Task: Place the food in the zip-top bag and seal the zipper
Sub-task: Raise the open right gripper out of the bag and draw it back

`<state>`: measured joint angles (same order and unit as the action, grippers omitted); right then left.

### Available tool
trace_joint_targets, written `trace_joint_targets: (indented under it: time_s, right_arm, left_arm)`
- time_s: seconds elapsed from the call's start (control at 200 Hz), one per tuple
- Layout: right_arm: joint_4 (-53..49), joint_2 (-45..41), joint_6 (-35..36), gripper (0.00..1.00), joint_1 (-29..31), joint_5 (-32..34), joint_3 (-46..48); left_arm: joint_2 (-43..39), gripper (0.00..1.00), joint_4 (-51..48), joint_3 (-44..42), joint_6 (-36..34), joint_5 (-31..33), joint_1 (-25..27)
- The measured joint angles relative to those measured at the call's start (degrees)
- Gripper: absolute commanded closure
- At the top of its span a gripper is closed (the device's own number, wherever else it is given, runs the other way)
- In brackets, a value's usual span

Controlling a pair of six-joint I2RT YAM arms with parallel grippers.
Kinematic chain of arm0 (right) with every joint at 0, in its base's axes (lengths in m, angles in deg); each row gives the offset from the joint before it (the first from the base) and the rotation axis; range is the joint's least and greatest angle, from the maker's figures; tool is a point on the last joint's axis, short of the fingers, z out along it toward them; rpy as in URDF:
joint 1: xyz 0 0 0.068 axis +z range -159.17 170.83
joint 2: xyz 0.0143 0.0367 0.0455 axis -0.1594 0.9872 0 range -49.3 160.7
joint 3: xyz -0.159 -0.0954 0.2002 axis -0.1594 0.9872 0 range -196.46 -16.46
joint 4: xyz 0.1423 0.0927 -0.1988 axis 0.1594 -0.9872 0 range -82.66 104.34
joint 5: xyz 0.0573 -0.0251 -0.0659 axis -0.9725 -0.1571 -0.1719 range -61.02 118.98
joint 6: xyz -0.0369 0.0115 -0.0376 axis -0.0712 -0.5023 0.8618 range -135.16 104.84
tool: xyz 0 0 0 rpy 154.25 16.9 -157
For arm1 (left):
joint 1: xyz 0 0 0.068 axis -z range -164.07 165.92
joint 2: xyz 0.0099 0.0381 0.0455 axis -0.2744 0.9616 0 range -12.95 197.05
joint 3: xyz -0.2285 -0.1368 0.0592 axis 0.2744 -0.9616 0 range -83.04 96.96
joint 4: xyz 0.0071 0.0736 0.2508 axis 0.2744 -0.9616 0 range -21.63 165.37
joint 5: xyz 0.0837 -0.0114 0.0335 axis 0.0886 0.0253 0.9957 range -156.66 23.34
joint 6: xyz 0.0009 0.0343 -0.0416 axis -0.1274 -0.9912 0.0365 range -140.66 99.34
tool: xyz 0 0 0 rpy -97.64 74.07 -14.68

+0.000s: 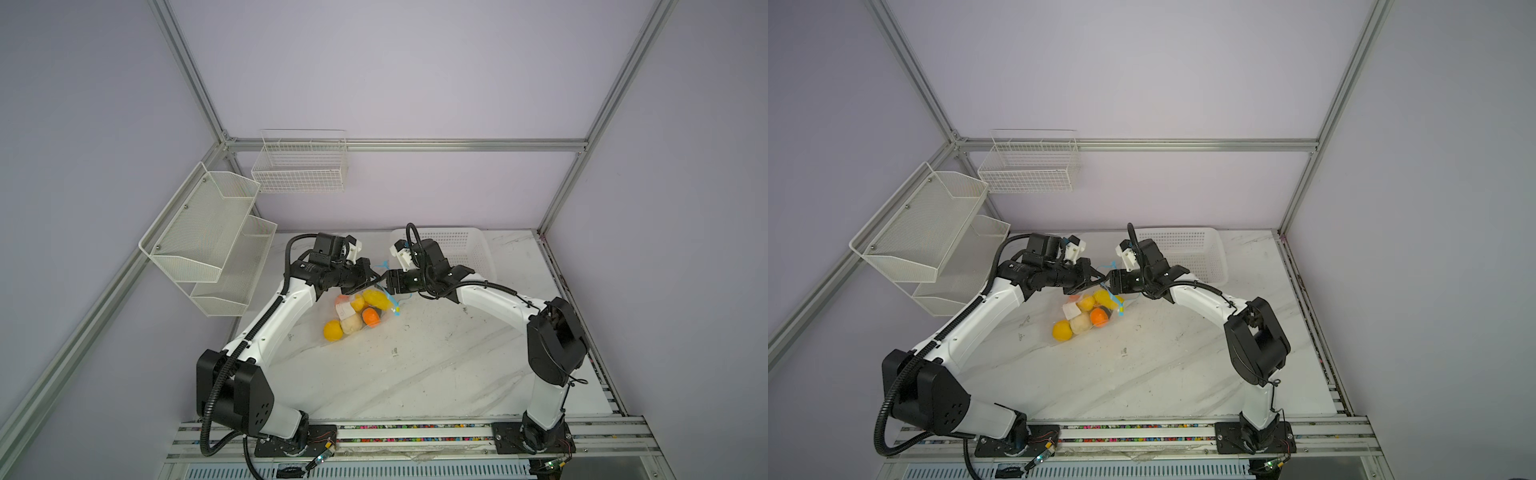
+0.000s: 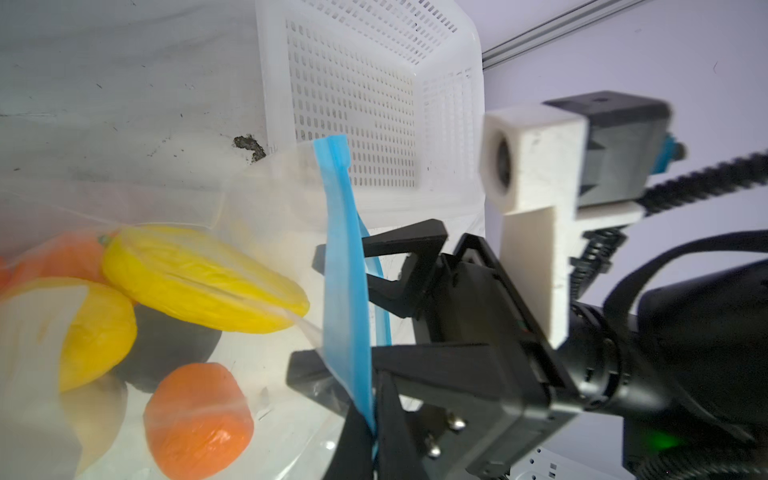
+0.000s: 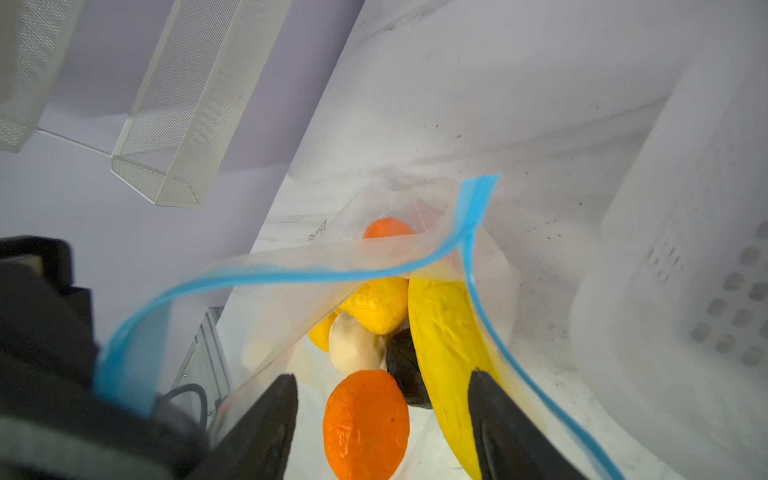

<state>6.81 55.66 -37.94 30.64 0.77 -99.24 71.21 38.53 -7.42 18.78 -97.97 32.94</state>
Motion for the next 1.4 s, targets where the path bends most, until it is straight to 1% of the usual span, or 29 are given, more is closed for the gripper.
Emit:
trace_joint_targets:
  time_s: [0.165,0.34,0.52,0.695,0.855,1.105,1.4]
  right_arm:
    - [-1.97,-6.34,1.84,0.34,-1.09,3.39,2.14]
    - [-2.16,-13.31,2.60,0.34,-3.19,5.84,7.26]
    - [-1.86,-15.78,2.67,0.35,-4.61,8.83,13.49]
    - [-1.49,-15.21,2.67,0.36,-5.77,9.40,19.34]
    - [1.38,-13.38,2.38,0.37,-7.48,9.14,21.09]
    - [5.57,-7.87,2.32,0.37,-9.09,8.48,20.83]
    - [7.04,-1.20,3.21,0.38,-10.23,6.38,15.50]
  left_arm:
    - [0.00,1.00,0.09,-0.24,0.00,0.00,0.00]
    - [0.00,1.00,0.13,-0.33,0.00,0.00,0.00]
    - [0.00,1.00,0.15,-0.33,0.00,-0.02,0.00]
    - [0.00,1.00,0.15,-0.33,0.00,-0.04,0.00]
    - [0.00,1.00,0.15,-0.33,0.00,-0.04,0.00]
    - [0.00,1.00,0.15,-0.33,-0.02,-0.04,0.00]
    - [0.00,1.00,-0.09,-0.33,-0.15,-0.04,0.00]
